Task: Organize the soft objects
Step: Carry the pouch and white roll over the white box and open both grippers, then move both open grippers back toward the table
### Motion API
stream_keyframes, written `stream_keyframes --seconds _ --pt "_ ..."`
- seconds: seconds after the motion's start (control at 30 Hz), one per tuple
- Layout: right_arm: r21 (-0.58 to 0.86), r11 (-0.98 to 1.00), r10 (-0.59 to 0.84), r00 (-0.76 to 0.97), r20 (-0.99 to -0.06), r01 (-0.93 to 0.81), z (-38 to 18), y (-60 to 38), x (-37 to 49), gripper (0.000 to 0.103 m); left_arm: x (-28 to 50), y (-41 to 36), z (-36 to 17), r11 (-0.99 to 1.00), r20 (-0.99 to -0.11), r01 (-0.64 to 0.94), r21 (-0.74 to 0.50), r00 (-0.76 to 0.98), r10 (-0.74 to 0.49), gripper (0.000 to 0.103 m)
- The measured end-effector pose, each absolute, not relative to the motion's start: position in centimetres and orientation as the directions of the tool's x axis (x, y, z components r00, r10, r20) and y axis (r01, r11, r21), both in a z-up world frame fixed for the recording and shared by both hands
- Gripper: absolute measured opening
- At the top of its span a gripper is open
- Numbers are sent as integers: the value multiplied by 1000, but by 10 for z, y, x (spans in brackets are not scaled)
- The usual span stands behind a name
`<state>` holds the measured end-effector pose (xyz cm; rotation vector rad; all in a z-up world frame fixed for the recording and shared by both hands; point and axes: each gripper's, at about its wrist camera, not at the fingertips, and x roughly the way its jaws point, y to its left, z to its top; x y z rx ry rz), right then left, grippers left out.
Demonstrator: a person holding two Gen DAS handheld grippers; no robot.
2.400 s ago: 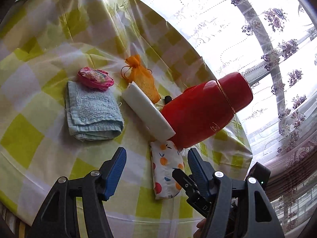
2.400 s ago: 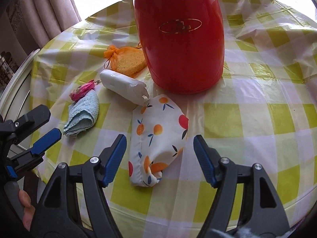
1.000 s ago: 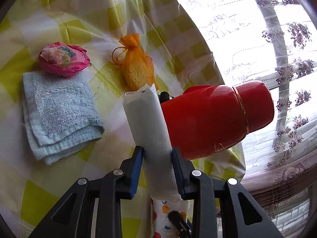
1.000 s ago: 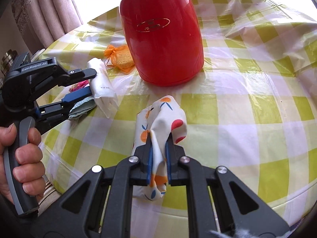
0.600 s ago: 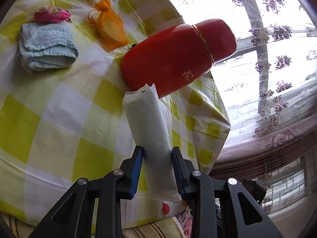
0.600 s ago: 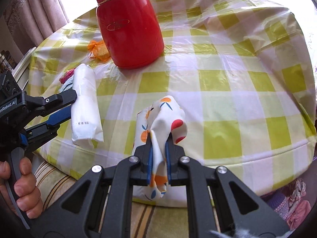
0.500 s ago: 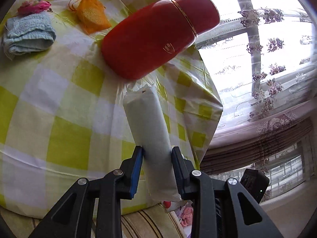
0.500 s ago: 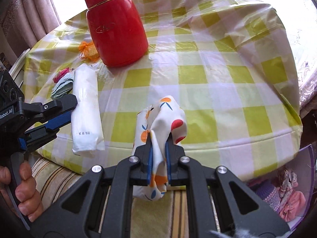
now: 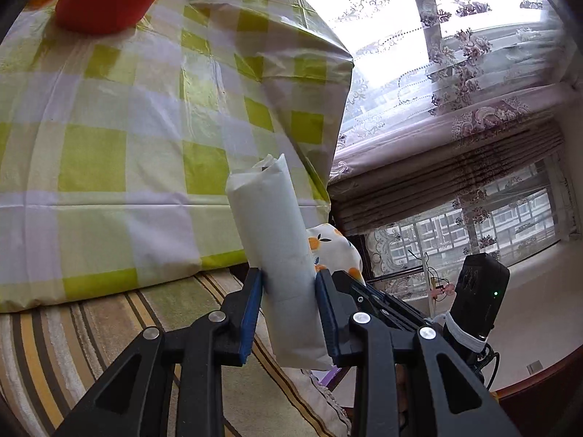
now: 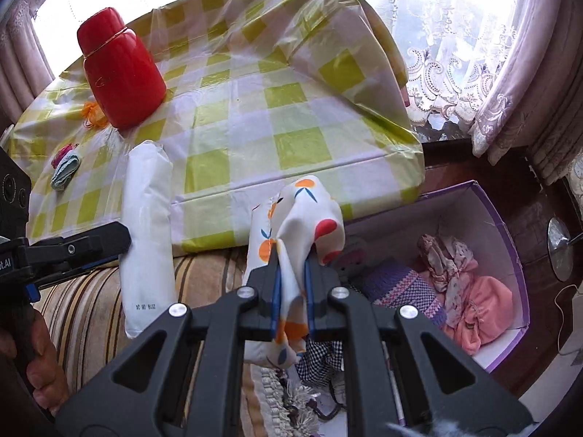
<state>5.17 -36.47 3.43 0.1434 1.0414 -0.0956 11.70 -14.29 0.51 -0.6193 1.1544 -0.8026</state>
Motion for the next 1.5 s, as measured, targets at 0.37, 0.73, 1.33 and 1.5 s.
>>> stream_keyframes --seconds 0.37,0.73,1.33,1.5 --pt "76 971 -32 437 -899 229 11 -425 22 14 93 -221 -1 604 -624 311 -734 45 -780 32" --pt "49 968 -35 324 -945 247 -16 -457 10 21 94 -239 -13 594 -636 311 -742 -50 -770 55" --pt "21 989 -34 365 -930 144 26 -451 53 52 102 -162 5 575 -574 235 -784 79 -815 56" --pt "73 997 53 401 -915 35 47 -421 100 52 112 -108 10 573 -548 186 -798 168 -819 56"
